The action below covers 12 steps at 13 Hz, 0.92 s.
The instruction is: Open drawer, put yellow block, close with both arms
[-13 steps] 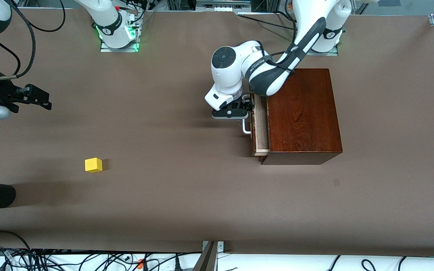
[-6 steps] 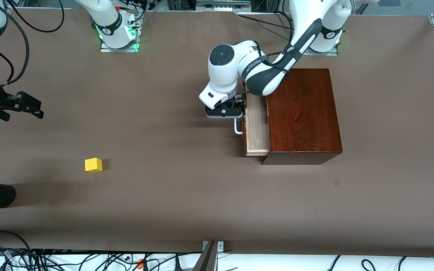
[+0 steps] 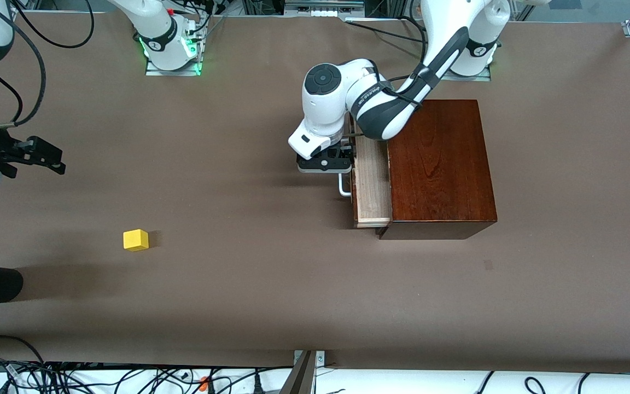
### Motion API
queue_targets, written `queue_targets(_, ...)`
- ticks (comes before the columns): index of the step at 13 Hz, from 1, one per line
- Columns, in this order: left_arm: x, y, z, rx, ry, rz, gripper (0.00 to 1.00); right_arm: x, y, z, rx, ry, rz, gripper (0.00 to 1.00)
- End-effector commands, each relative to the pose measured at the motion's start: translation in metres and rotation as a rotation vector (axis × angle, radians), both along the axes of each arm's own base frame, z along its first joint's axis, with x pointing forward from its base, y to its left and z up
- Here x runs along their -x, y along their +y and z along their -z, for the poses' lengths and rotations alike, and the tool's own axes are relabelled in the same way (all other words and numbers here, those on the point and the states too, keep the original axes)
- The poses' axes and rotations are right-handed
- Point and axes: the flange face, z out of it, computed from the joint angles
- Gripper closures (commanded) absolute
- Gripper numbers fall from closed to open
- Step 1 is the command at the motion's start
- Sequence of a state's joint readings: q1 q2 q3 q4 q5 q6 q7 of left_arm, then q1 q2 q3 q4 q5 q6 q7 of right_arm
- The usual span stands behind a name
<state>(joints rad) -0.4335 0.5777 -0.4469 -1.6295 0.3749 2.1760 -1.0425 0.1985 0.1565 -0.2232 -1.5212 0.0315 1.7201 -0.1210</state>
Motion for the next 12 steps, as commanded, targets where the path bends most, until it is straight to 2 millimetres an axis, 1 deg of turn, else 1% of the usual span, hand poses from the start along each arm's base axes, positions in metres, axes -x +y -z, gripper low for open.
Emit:
queue_targets(1,-0.002,0.012,-0.069,-0.047,-0.027,-0.008,0.00,-0.002,-0.003,-0.002,-0.002,-0.004,-0.013,0.00)
queue_targets(3,-0.006,0.034,-0.121,-0.144,-0.005,0.055,0.00,-0.002,-0.002,-0.001,0.005,-0.003,-0.072,0.00)
queue_targets(5,-0.032,0.072,-0.170,-0.210,0.048,0.088,0.00,-0.003,-0.003,0.001,0.004,0.000,-0.091,0.00)
queue_targets(6,-0.044,0.094,-0.189,-0.236,0.081,0.101,0.00,-0.003,-0.002,0.001,0.001,-0.001,-0.091,0.00)
queue_targets(7,-0.055,0.124,-0.207,-0.258,0.113,0.108,0.00,-0.003,-0.003,0.001,0.000,-0.001,-0.087,0.00)
queue_targets(8,-0.064,0.154,-0.224,-0.258,0.131,0.116,0.00,-0.006,-0.002,0.008,0.001,0.014,-0.089,0.00)
queue_targets(9,-0.079,0.189,-0.237,-0.218,0.152,0.115,0.00,-0.010,-0.001,0.021,0.005,0.036,-0.089,0.00)
queue_targets(10,-0.091,0.227,-0.248,-0.148,0.181,0.107,0.00,-0.017,0.000,0.040,0.002,0.061,-0.088,0.00)
queue_targets(11,-0.101,0.262,-0.258,-0.095,0.199,0.091,0.00,-0.025,0.003,0.065,0.008,0.099,-0.091,0.00)
queue_targets(12,-0.109,0.293,-0.261,-0.061,0.224,0.098,0.00,-0.030,0.015,0.086,0.021,0.133,-0.109,0.00)
